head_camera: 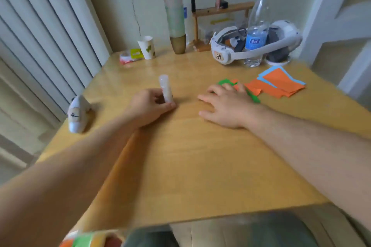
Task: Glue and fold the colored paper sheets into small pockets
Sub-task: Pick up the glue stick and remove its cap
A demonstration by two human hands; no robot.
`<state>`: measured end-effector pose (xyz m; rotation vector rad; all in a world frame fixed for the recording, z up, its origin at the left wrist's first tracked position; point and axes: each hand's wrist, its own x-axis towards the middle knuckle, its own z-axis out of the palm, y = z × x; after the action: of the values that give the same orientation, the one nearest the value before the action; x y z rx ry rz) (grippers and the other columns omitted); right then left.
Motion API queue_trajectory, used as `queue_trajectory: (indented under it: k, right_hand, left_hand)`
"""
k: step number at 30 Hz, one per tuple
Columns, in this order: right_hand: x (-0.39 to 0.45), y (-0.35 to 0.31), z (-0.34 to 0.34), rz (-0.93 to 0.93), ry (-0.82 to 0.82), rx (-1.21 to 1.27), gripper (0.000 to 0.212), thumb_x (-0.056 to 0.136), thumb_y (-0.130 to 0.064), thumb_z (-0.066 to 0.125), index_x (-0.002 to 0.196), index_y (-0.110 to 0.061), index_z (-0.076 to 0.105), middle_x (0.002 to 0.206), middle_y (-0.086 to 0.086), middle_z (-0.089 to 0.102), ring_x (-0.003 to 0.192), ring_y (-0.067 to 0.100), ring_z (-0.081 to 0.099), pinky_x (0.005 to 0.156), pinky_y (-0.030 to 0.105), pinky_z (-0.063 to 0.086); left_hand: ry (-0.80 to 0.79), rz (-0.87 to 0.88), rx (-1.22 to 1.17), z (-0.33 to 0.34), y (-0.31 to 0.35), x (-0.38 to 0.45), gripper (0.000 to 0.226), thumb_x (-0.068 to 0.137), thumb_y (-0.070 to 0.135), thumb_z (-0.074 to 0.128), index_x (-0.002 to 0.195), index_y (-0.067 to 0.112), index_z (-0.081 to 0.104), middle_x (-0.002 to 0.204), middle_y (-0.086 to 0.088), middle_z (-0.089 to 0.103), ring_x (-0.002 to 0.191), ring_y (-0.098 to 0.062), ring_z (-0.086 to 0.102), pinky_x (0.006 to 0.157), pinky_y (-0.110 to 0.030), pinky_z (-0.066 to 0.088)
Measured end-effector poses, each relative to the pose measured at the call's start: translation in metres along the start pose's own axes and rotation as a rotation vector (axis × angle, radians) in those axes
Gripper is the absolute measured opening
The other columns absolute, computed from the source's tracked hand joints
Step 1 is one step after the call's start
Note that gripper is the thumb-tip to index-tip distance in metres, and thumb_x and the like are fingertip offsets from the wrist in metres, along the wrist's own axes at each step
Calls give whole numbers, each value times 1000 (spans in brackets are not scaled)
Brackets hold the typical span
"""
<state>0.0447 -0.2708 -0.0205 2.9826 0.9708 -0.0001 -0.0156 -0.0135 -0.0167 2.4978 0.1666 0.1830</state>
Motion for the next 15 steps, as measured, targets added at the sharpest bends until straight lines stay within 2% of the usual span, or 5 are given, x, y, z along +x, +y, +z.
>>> queue_trajectory:
  k: [3, 7, 9, 11, 15]
  right_hand:
    - [-20, -12, -15, -8, 46, -163, 73, 95, -81, 18, 161, -50, 16, 175, -3, 7, 161, 36, 2, 120, 74, -6]
    - [-46, -33, -18, -33, 220, 76, 77, 92, -77, 15, 157, -40, 33, 170, -5, 23, 158, 27, 14, 127, 60, 10]
    - [-44, -31, -15, -11, 285, 278, 67, 94, -67, 31, 151, -35, 47, 162, -7, 35, 151, 21, 26, 125, 46, 23]
    - [-33, -24, -13, 20, 339, 415, 49, 98, -48, 55, 145, -31, 56, 154, -8, 44, 144, 18, 37, 120, 32, 28]
    - [-1, -19, -8, 38, 441, 566, 35, 94, -40, 64, 128, -30, 67, 130, -12, 58, 127, 16, 48, 111, 26, 35]
  left_hand:
    - [45, -80, -149, -2, 20, -19, 19, 84, 41, 82, 97, 28, 77, 93, 9, 77, 77, -12, 67, 67, -26, 54]
    - [21, -57, -330, 0, 35, -37, 15, 80, 37, 84, 93, 30, 78, 92, 18, 77, 94, -9, 72, 90, -40, 60]
    - [13, -28, -321, 3, 35, -40, 15, 80, 40, 83, 93, 32, 78, 93, 20, 76, 100, -6, 70, 94, -37, 58]
    - [-3, -14, -363, 9, 34, -41, 16, 83, 43, 82, 93, 31, 79, 92, 20, 76, 93, -6, 70, 88, -33, 58]
    - [45, 56, -359, 20, 30, -32, 23, 95, 49, 72, 91, 26, 76, 73, 19, 67, 67, 2, 55, 65, -20, 44]
